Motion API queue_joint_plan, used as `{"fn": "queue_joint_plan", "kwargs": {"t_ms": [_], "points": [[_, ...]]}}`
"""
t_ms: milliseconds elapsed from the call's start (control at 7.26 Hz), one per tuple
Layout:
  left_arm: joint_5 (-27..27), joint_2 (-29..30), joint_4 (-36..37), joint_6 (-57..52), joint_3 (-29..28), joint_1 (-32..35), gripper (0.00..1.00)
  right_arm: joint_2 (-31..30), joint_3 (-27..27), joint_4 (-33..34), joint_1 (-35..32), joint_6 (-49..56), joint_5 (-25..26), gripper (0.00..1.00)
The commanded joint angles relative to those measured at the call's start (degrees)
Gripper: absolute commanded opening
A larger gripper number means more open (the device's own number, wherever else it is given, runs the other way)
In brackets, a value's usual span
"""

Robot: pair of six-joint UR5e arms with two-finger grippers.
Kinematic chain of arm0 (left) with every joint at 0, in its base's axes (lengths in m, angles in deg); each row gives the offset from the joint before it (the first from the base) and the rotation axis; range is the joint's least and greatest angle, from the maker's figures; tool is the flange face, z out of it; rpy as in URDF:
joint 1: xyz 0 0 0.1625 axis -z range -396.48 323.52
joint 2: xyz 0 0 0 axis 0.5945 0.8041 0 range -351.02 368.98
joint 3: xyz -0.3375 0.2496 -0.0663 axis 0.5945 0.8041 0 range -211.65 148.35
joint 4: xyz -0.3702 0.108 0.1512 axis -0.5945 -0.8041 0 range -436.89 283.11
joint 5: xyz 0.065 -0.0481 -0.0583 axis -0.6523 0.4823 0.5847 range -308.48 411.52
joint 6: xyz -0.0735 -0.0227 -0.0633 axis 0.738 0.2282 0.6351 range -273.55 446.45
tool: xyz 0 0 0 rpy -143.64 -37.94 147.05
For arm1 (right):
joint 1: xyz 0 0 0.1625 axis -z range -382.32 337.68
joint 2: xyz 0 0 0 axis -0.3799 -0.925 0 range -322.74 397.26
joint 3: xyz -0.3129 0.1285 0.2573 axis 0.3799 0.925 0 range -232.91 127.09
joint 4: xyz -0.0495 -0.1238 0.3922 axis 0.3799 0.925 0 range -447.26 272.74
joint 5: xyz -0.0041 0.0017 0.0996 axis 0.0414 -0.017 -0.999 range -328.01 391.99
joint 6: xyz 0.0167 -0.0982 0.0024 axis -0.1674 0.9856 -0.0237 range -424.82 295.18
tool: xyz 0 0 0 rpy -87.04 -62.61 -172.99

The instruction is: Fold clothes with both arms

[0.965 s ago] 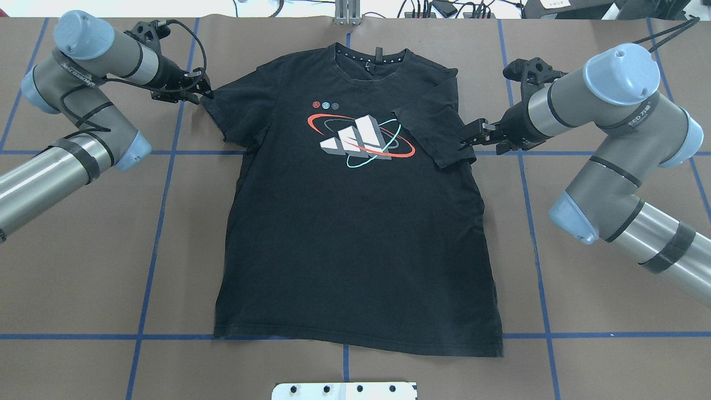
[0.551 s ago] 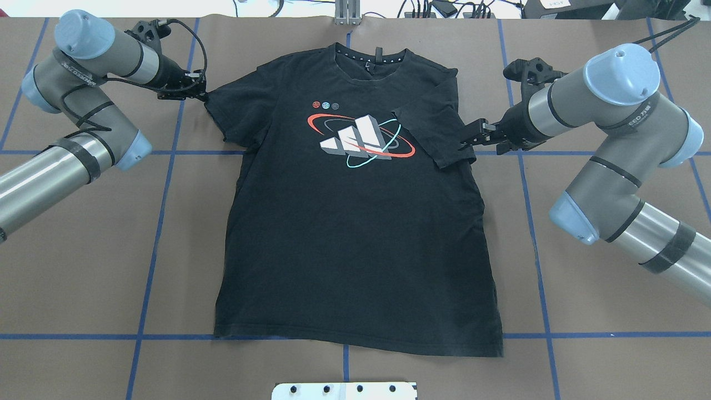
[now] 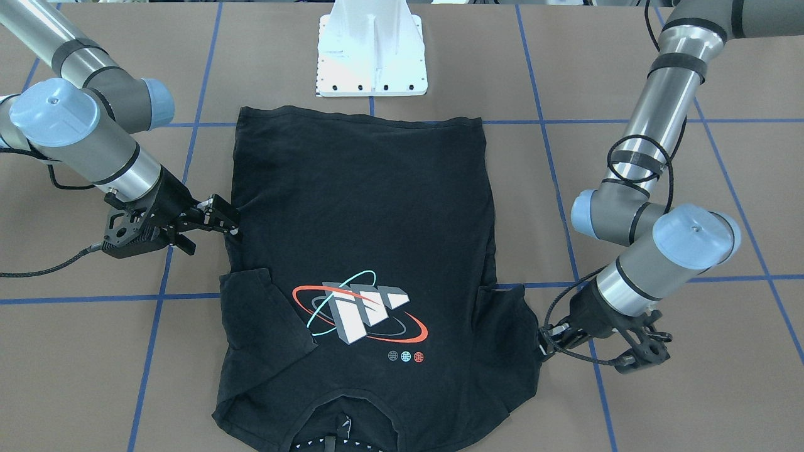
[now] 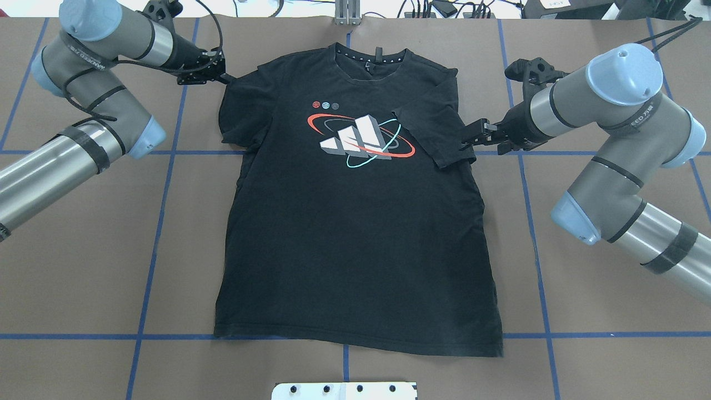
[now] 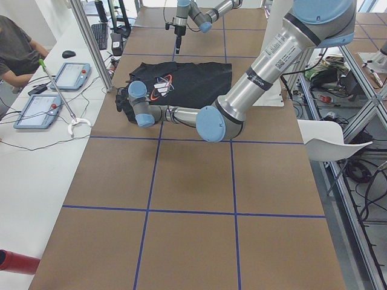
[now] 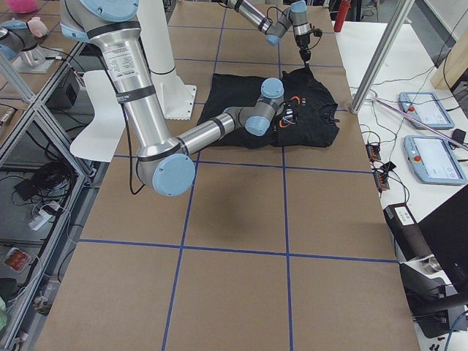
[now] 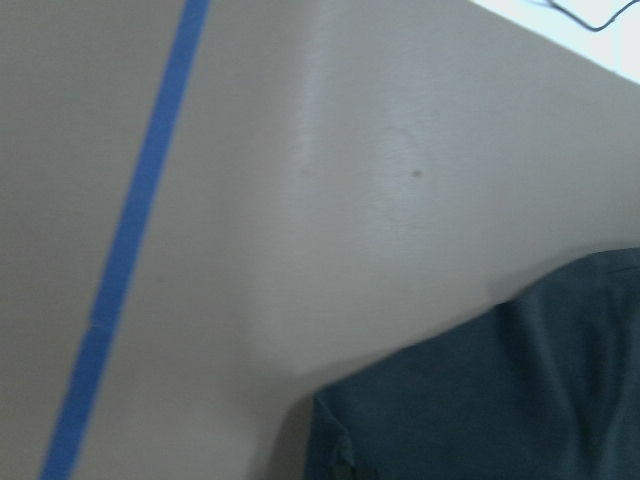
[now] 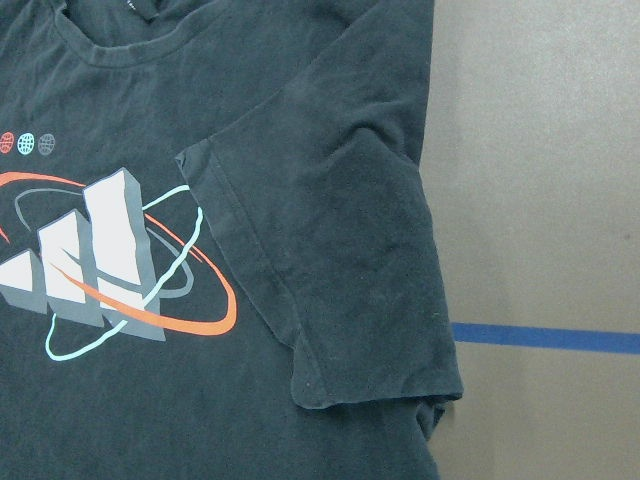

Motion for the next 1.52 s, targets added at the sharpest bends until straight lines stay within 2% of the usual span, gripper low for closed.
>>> {"fn": "queue_joint_plan", "kwargs": {"t_ms": [0,138,413,689,827,965,1102,1240,1378], "points": [[-0.39,3.47,5.55,8.91,5.58,-3.43,0.0,-0.01,0.01,0.0,-0.05,0.09,-0.47,1.0],[-0.74,4.72,5.66,11.12,4.89,-5.03,0.0,-0.1,0.19,0.0,-0.05,0.09,-0.47,1.0],[-8.18,6.39,5.49,11.66,3.23,-6.7,0.0,-0.19,0.45,0.0,0.04,0.0,-0.38,1.0],[-8.92,6.75,5.31,11.93,2.07,-7.07,0.0,-0.19,0.45,0.0,0.13,0.0,-0.12,1.0],[-9.7,6.93,5.39,12.02,2.07,-7.15,0.29,-0.19,0.54,0.09,0.13,-0.09,-0.03,1.0],[-9.8,7.19,5.4,12.28,2.42,-7.15,0.83,-0.28,0.45,0.09,0.13,-0.17,0.06,1.0],[-9.19,6.84,5.57,12.19,4.34,-7.33,0.91,-0.28,0.11,0.0,0.13,-1.83,0.06,1.0],[-9.19,5.36,5.57,12.28,7.84,-7.5,0.91,-0.28,-0.42,0.0,0.13,-8.55,0.93,1.0],[-9.1,1.52,5.66,12.37,14.31,-7.59,0.92,-1.23,-2.6,0.09,1.78,-17.84,3.72,1.0]]}}
